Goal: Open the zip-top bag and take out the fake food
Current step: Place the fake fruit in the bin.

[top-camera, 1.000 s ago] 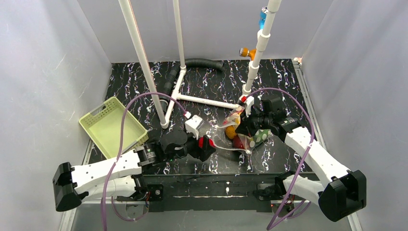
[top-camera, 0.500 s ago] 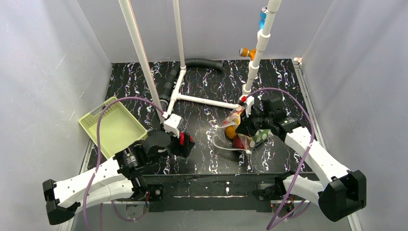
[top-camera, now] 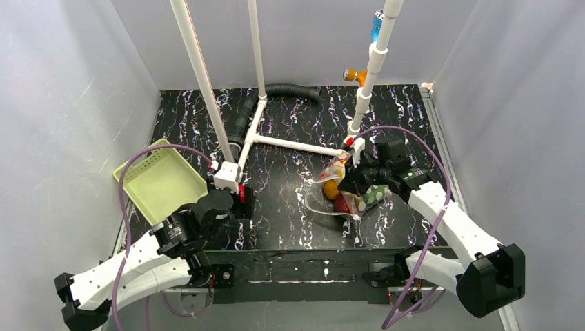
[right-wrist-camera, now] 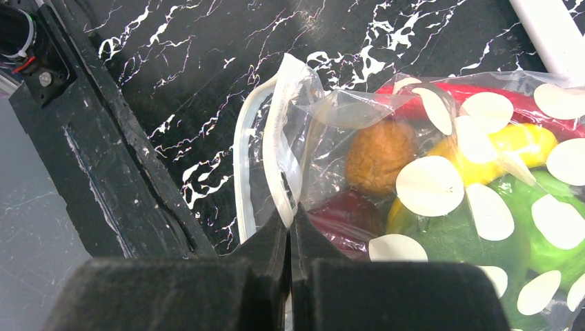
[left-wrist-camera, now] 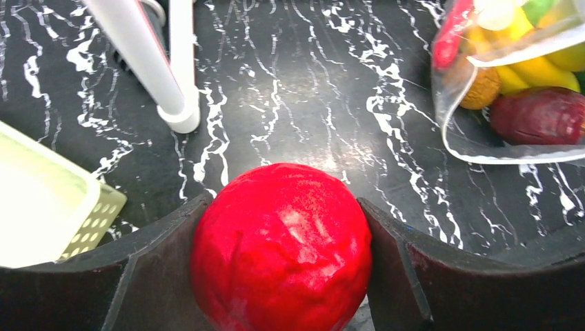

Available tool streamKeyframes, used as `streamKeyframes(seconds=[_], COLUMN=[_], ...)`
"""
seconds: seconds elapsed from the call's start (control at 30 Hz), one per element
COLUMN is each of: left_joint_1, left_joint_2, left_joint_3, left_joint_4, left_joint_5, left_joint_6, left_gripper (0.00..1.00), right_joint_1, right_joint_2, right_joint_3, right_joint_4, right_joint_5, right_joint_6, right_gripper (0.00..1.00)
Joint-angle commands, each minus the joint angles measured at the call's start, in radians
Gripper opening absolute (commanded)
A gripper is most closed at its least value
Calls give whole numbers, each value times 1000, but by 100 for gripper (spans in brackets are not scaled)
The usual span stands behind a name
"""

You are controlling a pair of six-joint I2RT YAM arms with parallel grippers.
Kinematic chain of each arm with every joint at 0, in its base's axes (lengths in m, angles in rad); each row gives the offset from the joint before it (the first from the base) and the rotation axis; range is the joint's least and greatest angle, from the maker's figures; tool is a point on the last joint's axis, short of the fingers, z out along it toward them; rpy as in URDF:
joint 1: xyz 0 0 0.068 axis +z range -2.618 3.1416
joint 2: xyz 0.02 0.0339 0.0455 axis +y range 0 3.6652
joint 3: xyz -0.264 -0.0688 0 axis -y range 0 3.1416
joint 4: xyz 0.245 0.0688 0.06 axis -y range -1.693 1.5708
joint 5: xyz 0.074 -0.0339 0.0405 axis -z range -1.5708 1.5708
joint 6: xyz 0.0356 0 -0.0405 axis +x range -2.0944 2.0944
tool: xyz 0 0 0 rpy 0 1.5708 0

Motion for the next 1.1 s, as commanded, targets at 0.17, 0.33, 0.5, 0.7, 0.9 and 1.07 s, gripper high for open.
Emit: streamKeyframes(seconds=[0.17,0.33,0.5,0.7,0.9,1.07], left_joint_1=[75,151,256,398,518,678], left_joint_2=[-29,-17,15,70,72,105], left_joint_3=[-16,-13,6,40,52,49], left_joint_4=[-63,-56,-53,-84,-111,-84], left_joint_5=[-138,-129,-86,-71,-145,-99], left_joint_6=[-12,-19,-28,-57,-100,-138], left_gripper=[0,0,0,0,0,0], right_joint_1=[-3,-3,-3,-3,-3,-3], right_joint_2=[-3,-3,-3,-7,-9,-12], right_joint_3=[13,14,16,14,12,17], right_joint_4=[10,9,8,9,10,8], right_joint_5=[-19,-19,-21,-24,-25,-27], right_joint_6=[2,2,3,3,3,4], right_gripper=[1,1,1,1,1,1])
